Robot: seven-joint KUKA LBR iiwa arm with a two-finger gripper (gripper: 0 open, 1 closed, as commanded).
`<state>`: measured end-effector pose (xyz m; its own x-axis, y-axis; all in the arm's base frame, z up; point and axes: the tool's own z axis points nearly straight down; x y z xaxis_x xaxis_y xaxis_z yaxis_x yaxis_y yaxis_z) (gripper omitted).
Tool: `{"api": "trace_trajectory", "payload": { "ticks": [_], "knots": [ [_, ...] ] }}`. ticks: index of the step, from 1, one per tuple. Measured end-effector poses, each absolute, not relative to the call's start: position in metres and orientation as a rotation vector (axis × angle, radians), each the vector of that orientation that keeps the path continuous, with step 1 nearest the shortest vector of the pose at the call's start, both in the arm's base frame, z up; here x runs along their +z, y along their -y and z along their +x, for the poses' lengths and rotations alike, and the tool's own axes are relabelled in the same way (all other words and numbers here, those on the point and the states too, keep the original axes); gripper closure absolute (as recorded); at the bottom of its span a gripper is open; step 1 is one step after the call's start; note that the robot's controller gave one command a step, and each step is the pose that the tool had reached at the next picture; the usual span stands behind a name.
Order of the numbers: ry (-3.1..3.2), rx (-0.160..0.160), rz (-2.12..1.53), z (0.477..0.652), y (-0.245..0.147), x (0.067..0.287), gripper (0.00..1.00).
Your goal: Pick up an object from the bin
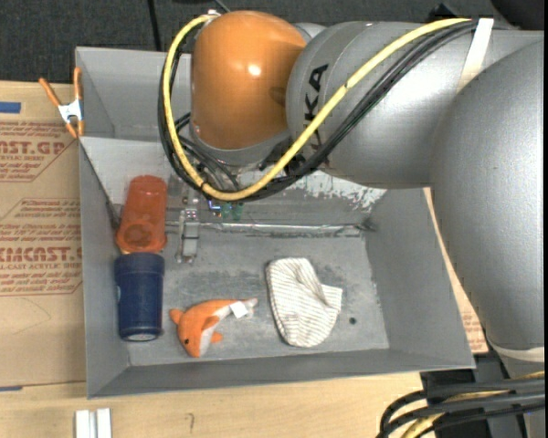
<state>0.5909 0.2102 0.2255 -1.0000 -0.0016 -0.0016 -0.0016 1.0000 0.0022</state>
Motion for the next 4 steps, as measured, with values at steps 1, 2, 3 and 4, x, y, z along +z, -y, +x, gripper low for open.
{"api": "trace_trajectory", "payload": {
  "ticks": [1, 2, 3, 4],
  "knots": [
    [-3.132, 0.003, -0.107, 0.583, -0.199, 0.184, 0.0],
    [-3.104, 0.001, -0.463, 0.568, -0.193, 0.132, 0.0],
    [-3.077, 0.003, -0.624, 0.552, -0.161, 0.102, 0.0],
    [-3.12, 0.0, -0.419, 0.518, -0.158, 0.126, 0.0]
  ]
}}
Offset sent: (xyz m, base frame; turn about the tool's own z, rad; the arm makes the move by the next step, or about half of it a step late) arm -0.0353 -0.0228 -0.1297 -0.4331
